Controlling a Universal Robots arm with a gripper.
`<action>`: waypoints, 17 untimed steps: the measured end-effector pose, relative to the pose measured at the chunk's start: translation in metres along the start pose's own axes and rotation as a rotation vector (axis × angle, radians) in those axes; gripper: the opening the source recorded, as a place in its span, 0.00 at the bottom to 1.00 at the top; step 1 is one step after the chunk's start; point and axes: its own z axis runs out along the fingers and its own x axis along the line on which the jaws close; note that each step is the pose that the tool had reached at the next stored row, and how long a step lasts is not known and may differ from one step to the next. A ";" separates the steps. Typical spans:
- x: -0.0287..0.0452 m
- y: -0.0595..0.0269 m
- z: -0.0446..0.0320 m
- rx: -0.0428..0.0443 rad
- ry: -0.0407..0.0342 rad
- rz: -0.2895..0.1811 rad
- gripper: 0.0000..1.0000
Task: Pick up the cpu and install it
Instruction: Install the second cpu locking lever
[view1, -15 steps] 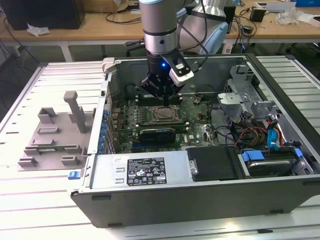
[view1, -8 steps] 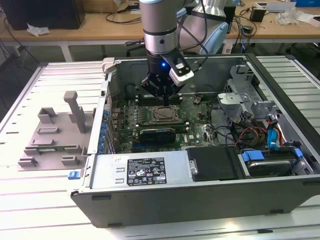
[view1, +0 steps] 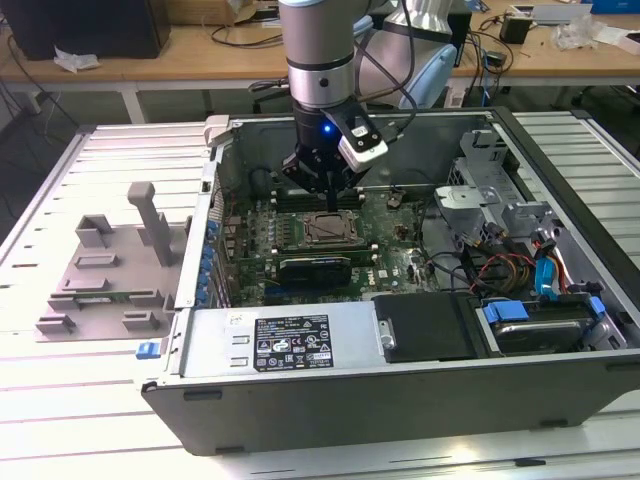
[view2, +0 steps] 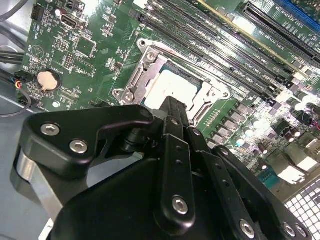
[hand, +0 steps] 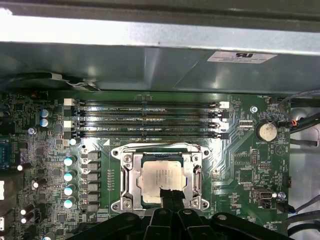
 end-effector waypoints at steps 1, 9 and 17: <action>0.0000 0.0000 -0.0001 0.0000 0.0000 0.000 0.11; 0.0007 -0.0077 -0.0003 0.0001 0.0000 0.000 0.11; 0.0022 -0.0309 -0.0001 0.0003 0.0028 0.000 0.11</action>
